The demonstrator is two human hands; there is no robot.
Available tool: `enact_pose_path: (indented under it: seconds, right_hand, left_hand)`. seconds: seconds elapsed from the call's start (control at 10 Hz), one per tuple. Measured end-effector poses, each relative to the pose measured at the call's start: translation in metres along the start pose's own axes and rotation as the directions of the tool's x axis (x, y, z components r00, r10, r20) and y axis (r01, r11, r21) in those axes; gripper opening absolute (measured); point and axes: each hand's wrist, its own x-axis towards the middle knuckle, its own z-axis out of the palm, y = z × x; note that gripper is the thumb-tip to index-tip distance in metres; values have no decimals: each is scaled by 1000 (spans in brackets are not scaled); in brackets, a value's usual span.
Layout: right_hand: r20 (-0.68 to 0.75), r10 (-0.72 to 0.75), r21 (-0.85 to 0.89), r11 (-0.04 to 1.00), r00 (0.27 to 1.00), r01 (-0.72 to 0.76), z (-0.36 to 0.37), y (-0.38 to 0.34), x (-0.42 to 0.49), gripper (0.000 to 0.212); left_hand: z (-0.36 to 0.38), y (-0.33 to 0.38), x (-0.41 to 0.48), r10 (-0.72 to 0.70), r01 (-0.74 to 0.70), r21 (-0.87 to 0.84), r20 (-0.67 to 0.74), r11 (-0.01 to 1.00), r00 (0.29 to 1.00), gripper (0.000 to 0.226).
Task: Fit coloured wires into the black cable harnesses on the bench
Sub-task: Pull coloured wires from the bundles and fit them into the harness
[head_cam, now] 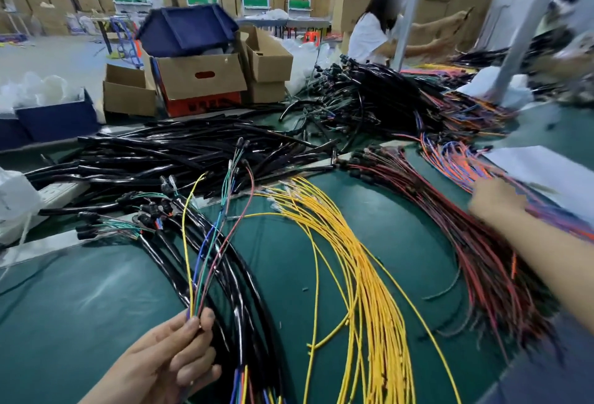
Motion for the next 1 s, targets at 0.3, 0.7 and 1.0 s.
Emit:
enact_pose_path:
  seconds: [0.3, 0.7, 1.0]
  right_hand:
    - [-40, 40, 165, 986, 998, -33, 4, 20, 4, 32]
    - [-260, -67, 178, 977, 963, 116, -34, -3, 12, 36]
    - [-368, 128, 489, 869, 921, 75, -98, -18, 17, 39]
  left_hand:
    - [-28, -10, 6, 15, -14, 32, -32, 999, 999, 23]
    - [32, 8, -12, 53, -56, -190, -23, 980, 998, 55]
    - [40, 20, -14, 22, -38, -219, -76, 975, 997, 48]
